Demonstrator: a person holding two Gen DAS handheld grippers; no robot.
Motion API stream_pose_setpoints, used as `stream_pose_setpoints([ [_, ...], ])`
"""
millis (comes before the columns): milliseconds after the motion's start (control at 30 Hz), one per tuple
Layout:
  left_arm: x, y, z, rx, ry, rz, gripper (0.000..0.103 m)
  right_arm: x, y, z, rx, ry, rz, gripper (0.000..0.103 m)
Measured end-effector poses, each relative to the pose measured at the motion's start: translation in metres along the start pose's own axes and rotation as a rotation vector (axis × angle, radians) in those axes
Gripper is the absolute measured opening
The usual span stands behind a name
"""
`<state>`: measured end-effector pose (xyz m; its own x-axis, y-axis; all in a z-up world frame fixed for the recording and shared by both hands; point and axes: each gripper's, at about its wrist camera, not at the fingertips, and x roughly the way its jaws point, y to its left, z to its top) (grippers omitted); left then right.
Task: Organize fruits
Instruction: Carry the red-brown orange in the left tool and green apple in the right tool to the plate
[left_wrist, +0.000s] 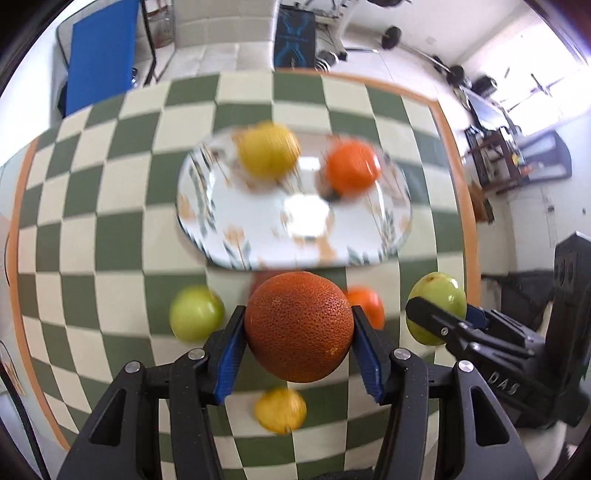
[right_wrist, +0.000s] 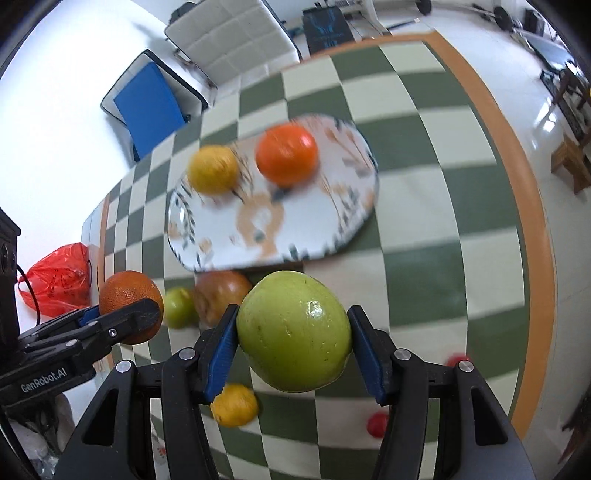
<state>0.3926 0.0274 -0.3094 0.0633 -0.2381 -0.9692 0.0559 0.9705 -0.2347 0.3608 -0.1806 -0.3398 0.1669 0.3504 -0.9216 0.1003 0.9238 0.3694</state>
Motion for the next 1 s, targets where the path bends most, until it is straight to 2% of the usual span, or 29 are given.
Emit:
stream_pose_setpoints([
  [67, 0.005, 0.010, 0.020, -0.024, -0.001, 0.009, 0.052, 0.010, 0.011, 0.022, -0.014, -0.016, -0.021, 0.061],
  [200, 0.040, 0.038, 0.062, -0.089, 0.071, 0.024, 0.052, 0.050, 0.017, 0.060, -0.022, 0.010, -0.076, 0.061],
  [333, 0.068, 0.059, 0.086, -0.124, 0.128, 0.038, 0.052, 0.080, 0.019, 0.073, -0.043, 0.025, -0.122, 0.061],
  [567, 0.093, 0.068, 0.093, -0.117, 0.192, 0.063, 0.052, 0.101, 0.017, 0.076, -0.062, 0.048, -0.164, 0.061],
  [833, 0.106, 0.062, 0.089, -0.101, 0.229, 0.100, 0.053, 0.107, 0.013, 0.077, -0.056, 0.071, -0.152, 0.062],
  [867, 0.105, 0.061, 0.088, -0.101, 0.223, 0.103, 0.058, 0.107, 0.012, 0.076, -0.057, 0.073, -0.153, 0.064],
  [967, 0.101, 0.059, 0.088, -0.106, 0.207, 0.107, 0.070, 0.102, 0.011, 0.077, -0.052, 0.061, -0.159, 0.082],
  [1000, 0.099, 0.060, 0.087, -0.112, 0.200, 0.103, 0.071, 0.100, 0.011, 0.076, -0.047, 0.060, -0.154, 0.083],
])
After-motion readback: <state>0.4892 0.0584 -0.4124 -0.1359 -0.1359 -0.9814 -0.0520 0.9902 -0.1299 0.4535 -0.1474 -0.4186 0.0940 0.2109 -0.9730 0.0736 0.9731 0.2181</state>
